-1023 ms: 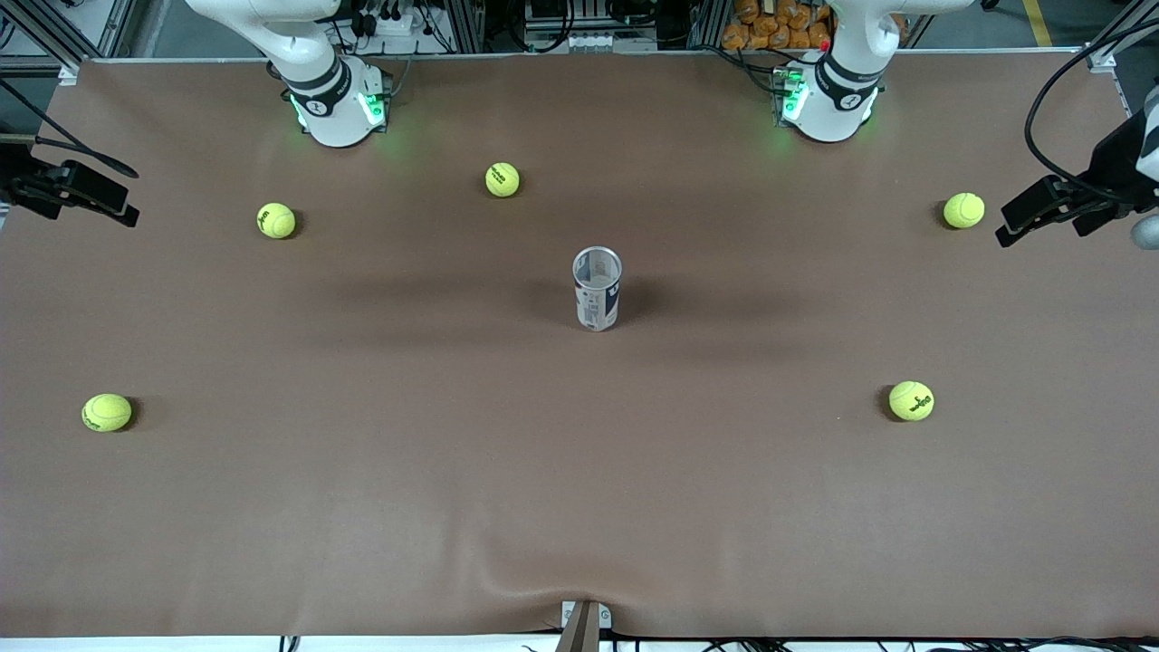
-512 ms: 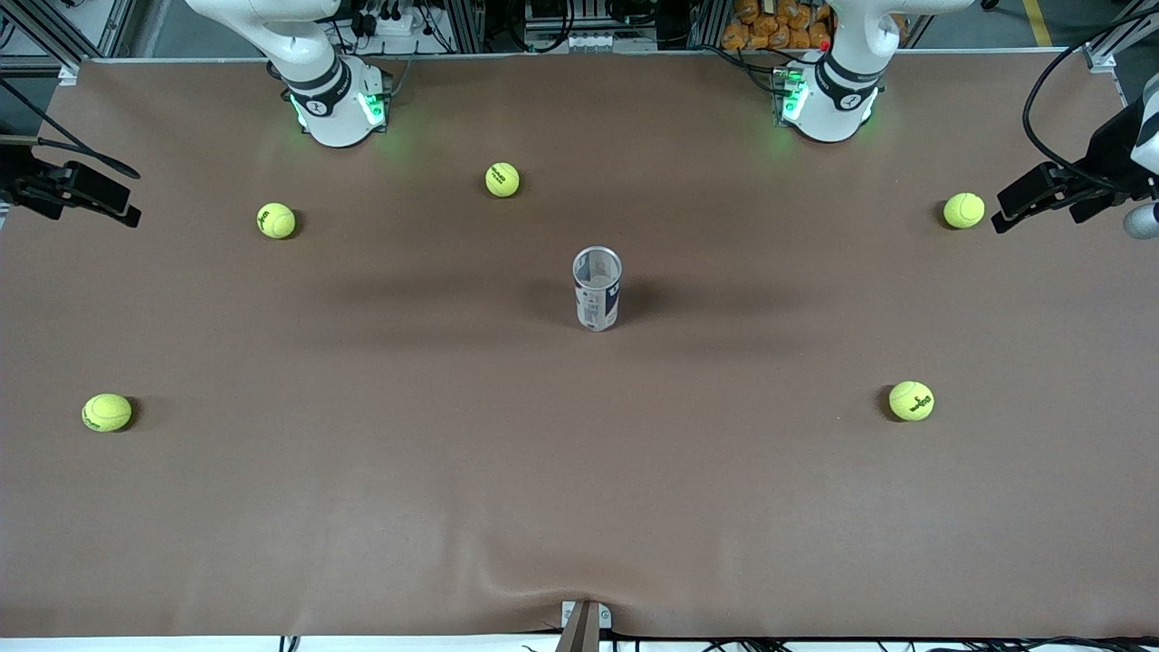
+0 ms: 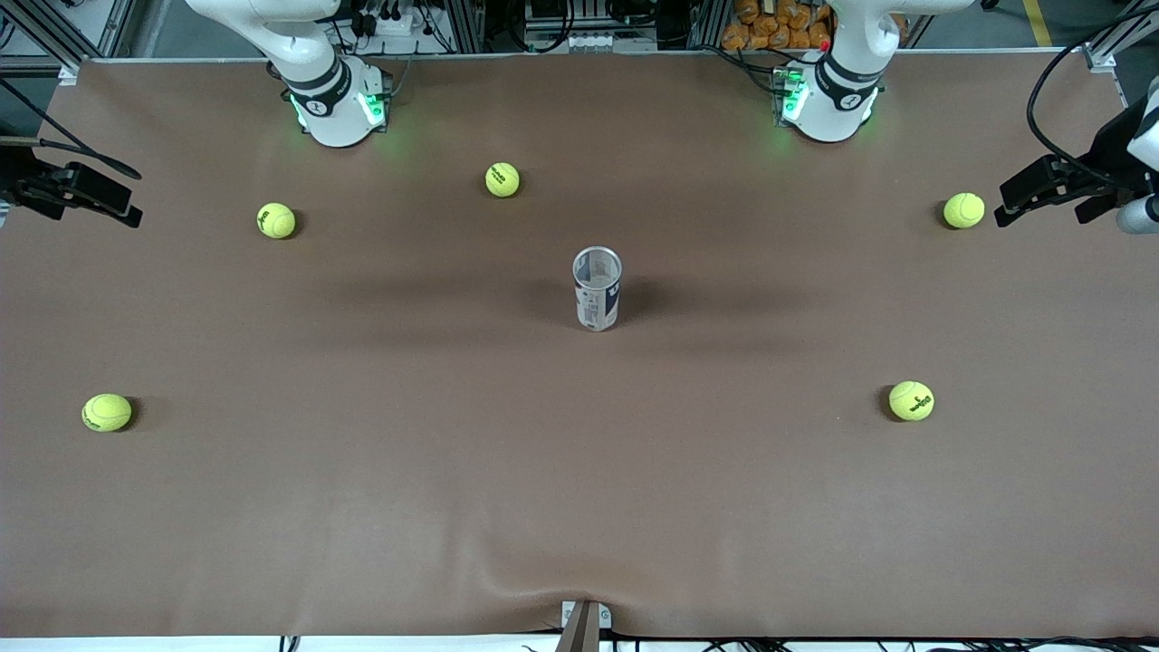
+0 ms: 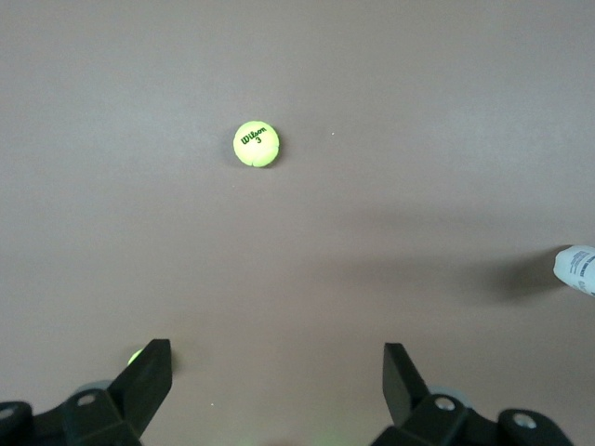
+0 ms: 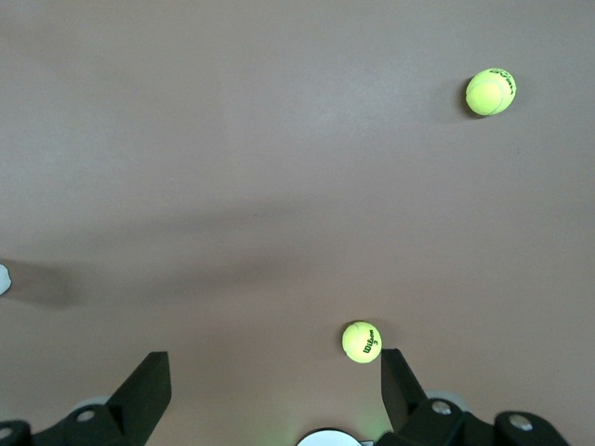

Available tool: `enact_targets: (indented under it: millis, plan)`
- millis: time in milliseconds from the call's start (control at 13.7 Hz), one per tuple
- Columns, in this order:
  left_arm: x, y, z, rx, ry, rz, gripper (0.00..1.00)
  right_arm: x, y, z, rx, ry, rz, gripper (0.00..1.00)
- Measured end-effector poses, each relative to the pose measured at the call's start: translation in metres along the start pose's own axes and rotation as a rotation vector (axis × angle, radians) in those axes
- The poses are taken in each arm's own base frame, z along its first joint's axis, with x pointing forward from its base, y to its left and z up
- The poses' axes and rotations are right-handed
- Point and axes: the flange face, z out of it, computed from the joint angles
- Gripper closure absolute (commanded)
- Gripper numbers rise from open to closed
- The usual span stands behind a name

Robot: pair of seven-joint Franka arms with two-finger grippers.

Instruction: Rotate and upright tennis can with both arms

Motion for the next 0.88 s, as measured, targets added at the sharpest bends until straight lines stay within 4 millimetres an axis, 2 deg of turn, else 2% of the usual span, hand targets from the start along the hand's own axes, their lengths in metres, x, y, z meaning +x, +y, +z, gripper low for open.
enact_targets:
  millis: [877]
  plan:
    - [-0.0002, -0.0002, 0.0002, 0.0, -0.002, -0.027, 0.0, 0.0, -0.0019, -0.0001, 0.0, 0.002, -0.004, 0.0]
